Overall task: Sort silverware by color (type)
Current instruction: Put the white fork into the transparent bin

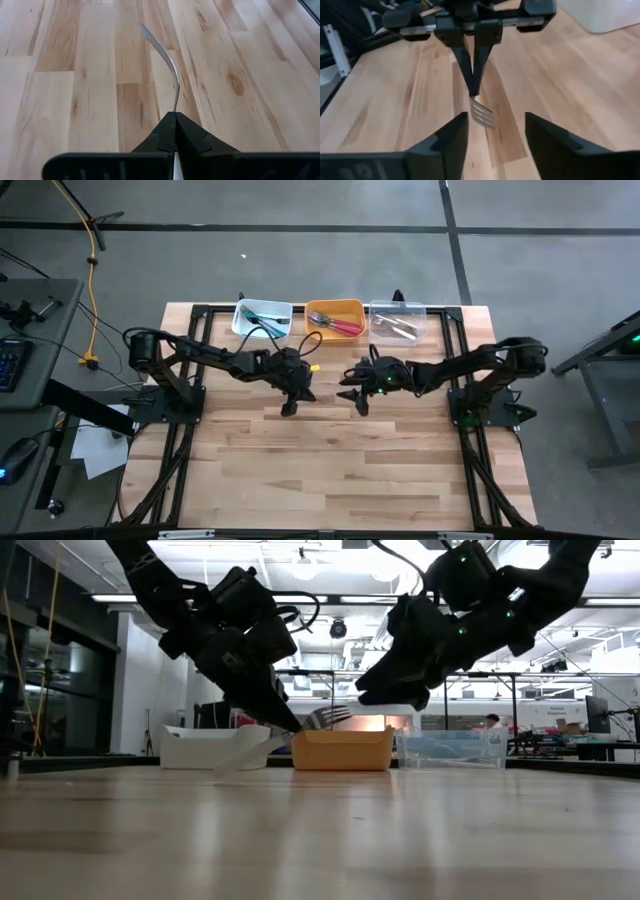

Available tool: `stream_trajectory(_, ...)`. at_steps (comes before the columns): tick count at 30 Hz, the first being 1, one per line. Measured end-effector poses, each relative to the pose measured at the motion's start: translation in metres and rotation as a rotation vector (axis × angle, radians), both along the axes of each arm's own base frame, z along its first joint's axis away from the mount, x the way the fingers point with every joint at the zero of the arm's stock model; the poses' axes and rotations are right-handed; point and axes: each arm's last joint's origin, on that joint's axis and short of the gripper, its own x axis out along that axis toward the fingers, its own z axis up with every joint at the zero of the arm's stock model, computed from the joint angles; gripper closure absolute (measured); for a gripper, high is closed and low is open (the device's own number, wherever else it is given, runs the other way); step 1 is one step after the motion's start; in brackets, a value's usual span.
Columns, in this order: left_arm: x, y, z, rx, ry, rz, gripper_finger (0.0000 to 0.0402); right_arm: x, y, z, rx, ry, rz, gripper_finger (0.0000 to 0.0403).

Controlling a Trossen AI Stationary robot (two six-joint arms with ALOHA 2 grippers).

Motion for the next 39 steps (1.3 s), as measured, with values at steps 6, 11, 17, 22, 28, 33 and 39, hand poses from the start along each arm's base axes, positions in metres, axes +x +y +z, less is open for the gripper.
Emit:
stream_trajectory(6, 0.001, 0.0, 0.001, 0.008, -0.019, -0.009, 0.0401, 0.002, -0.012, -0.007, 0.05, -0.006, 0.087, 0.0188)
stream_trajectory(11, 0.002, 0.0, 0.002, 0.006, -0.029, -0.013, 0.0401, 0.005, -0.02, -0.009, 0.079, -0.061, 0.179, 0.0187)
stream_trajectory(17, 0.003, 0.0, 0.004, 0.008, -0.048, -0.011, 0.0402, 0.01, -0.026, -0.017, 0.118, -0.036, 0.172, 0.0187)
stream_trajectory(22, 0.004, 0.0, 0.005, 0.009, -0.063, -0.01, 0.0402, 0.022, -0.026, -0.017, 0.128, -0.043, 0.225, 0.0187)
stream_trajectory(28, 0.004, 0.0, 0.005, 0.004, -0.066, -0.006, 0.0402, 0.029, -0.026, -0.015, 0.149, -0.053, 0.286, 0.0211)
stream_trajectory(33, 0.005, 0.0, 0.006, -0.006, -0.073, -0.003, 0.0402, 0.031, -0.027, -0.015, 0.156, -0.028, 0.272, 0.0281)
stream_trajectory(39, 0.006, 0.0, 0.008, -0.017, -0.099, -0.013, 0.0402, 0.03, -0.027, -0.017, 0.143, -0.014, 0.27, 0.0367)
